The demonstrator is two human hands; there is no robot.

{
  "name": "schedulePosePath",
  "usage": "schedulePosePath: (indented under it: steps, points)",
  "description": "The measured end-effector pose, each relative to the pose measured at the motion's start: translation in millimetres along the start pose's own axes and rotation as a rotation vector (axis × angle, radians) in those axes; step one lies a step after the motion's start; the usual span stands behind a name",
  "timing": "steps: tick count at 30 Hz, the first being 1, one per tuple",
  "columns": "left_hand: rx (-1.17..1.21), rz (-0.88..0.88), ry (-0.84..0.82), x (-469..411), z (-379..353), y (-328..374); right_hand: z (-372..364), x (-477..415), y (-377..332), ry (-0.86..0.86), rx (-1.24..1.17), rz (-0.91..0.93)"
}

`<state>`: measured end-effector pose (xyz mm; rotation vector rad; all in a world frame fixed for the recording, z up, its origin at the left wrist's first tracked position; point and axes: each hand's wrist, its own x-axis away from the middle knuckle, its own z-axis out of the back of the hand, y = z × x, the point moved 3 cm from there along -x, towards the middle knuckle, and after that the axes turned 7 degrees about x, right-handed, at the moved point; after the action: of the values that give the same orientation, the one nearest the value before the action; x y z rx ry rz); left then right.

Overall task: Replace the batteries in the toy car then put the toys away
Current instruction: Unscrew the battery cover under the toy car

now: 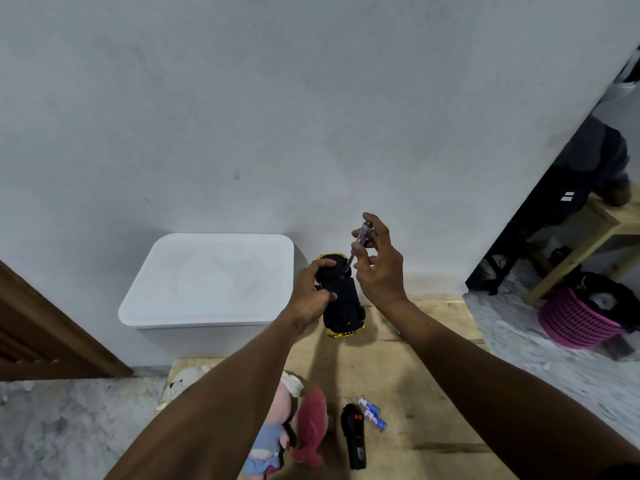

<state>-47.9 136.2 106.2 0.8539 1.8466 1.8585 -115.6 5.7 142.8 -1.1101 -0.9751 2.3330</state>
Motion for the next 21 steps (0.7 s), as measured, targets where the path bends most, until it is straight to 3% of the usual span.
schedulePosePath:
  steps: [21]
  points:
    - [0.008,0.044,0.021,1,7,-5,0,0,-5,0.004,-0.103,-0.042]
